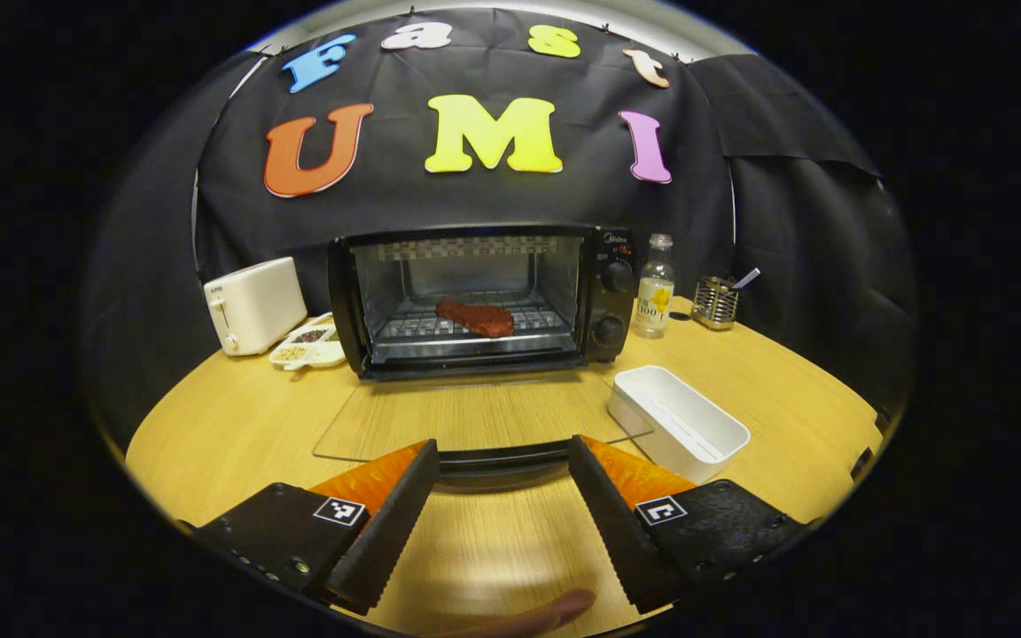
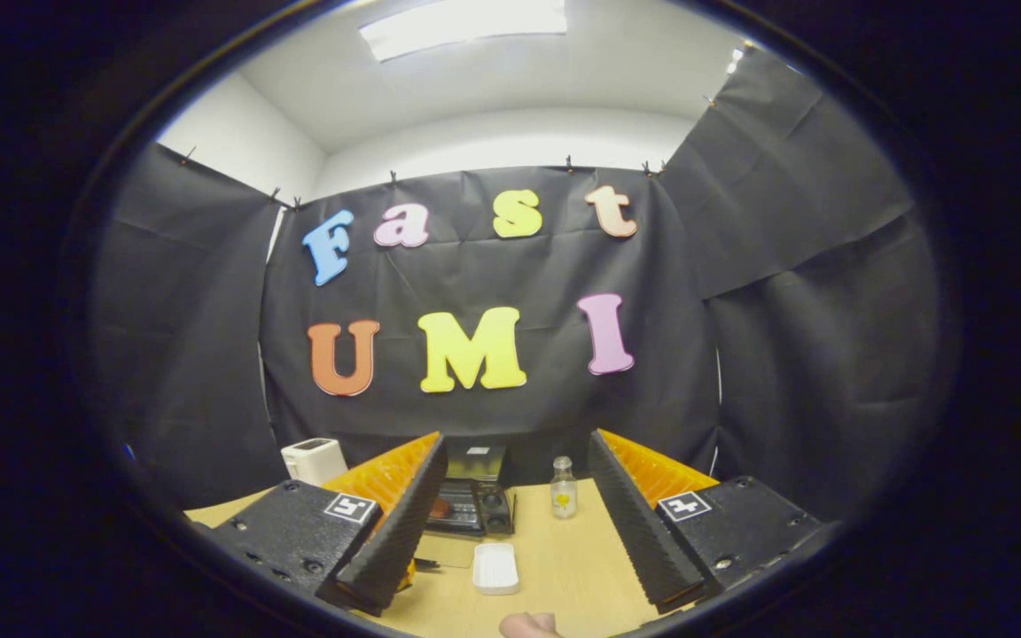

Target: Open the electric oven with the left hand, put the food in, and close the electric oven.

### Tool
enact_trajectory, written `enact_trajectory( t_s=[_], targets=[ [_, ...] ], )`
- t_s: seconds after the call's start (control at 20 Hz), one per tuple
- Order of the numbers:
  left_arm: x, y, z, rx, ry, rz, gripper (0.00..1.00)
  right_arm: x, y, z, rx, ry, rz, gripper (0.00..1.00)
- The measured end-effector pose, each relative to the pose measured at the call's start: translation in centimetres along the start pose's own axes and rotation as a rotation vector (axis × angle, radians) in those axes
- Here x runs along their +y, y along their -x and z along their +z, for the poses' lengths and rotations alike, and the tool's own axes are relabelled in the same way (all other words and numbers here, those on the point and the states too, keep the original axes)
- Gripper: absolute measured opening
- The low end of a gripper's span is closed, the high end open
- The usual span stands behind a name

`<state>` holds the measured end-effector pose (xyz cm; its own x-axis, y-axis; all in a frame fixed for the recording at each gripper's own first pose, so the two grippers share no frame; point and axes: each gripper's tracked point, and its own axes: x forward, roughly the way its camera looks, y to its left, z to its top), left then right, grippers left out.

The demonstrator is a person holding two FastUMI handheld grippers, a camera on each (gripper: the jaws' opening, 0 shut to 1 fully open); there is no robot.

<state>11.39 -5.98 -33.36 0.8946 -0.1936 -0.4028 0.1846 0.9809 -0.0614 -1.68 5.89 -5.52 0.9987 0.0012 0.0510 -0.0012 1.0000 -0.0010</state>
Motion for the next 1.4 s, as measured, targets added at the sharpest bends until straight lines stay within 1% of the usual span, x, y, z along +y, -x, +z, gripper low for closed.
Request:
enact_trajectory(
  t_s=[0.05,0.1,0.15,0.2,0.25,0.35,0.5,0.55,0.6,0.65,0.7,0.8,0.85,0.9,1.1,1.15,1.35,1.4],
  targets=[
    [0.1,-0.4,-0.5,0.01,0.002,0.003,0.95,-0.1,0.2,0.1,-0.005,-0.009,-0.002,1.0],
    [0.2,-0.8,-1.1,0.025,0.001,0.005,0.95,-0.2,0.3,0.1,-0.008,-0.019,-0.002,0.96],
    [0.0,-1.1,-1.7,0.038,-0.004,-0.002,0.95,-0.4,0.2,-0.3,-0.004,-0.024,-0.003,1.0],
    [-0.1,-1.5,-2.3,0.05,-0.009,-0.004,0.95,-0.7,0.1,-0.6,0.004,-0.026,-0.003,1.0],
    [-0.1,-1.6,-2.6,0.064,-0.011,-0.007,0.95,-0.8,0.0,-0.8,0.01,-0.028,-0.003,0.96],
    [-0.2,-2.2,-1.9,0.044,0.001,-0.02,0.95,-1.1,-0.1,-1.2,0.022,-0.042,-0.003,0.96],
    [-0.2,-2.5,-2.7,0.091,-0.007,-0.013,0.94,-1.9,-0.2,-2.0,0.04,-0.061,-0.013,0.96],
    [-0.1,-2.5,-2.6,0.09,-0.016,-0.011,0.94,-2.3,-0.3,-2.2,0.043,-0.065,-0.019,1.0],
    [-0.1,-2.5,-2.5,0.093,-0.02,-0.009,0.94,-2.6,-0.2,-2.3,0.045,-0.07,-0.027,1.0],
    [0.0,-2.5,-2.6,0.097,-0.022,-0.006,0.94,-2.9,-0.3,-2.4,0.045,-0.074,-0.032,0.96],
    [0.0,-2.5,-2.5,0.102,-0.023,-0.002,0.94,-3.0,-0.3,-2.5,0.047,-0.075,-0.034,1.0],
    [0.0,-2.4,-2.0,0.099,-0.026,0.009,0.94,-3.0,-0.1,-2.5,0.053,-0.066,-0.026,1.0],
    [0.1,-2.5,-1.8,0.102,-0.027,0.014,0.94,-3.2,-0.1,-2.3,0.042,-0.064,-0.025,0.96],
    [0.2,-2.5,-1.9,0.113,-0.022,0.016,0.94,-3.7,0.0,-2.1,0.037,-0.059,-0.035,1.0],
    [0.0,-2.2,-1.2,0.112,-0.008,0.016,0.94,-4.6,0.9,-1.8,0.022,-0.04,-0.048,1.0],
    [0.1,-2.0,-0.7,0.103,-0.004,0.016,0.94,-4.9,1.0,-1.8,0.023,-0.035,-0.05,0.95],
    [0.2,-1.6,1.4,0.092,0.01,0.017,0.94,-5.3,1.2,-2.2,0.04,-0.042,-0.048,0.96],
    [0.2,-1.5,1.9,0.09,0.003,0.017,0.94,-5.3,1.3,-2.2,0.043,-0.046,-0.046,1.0]
  ],
)
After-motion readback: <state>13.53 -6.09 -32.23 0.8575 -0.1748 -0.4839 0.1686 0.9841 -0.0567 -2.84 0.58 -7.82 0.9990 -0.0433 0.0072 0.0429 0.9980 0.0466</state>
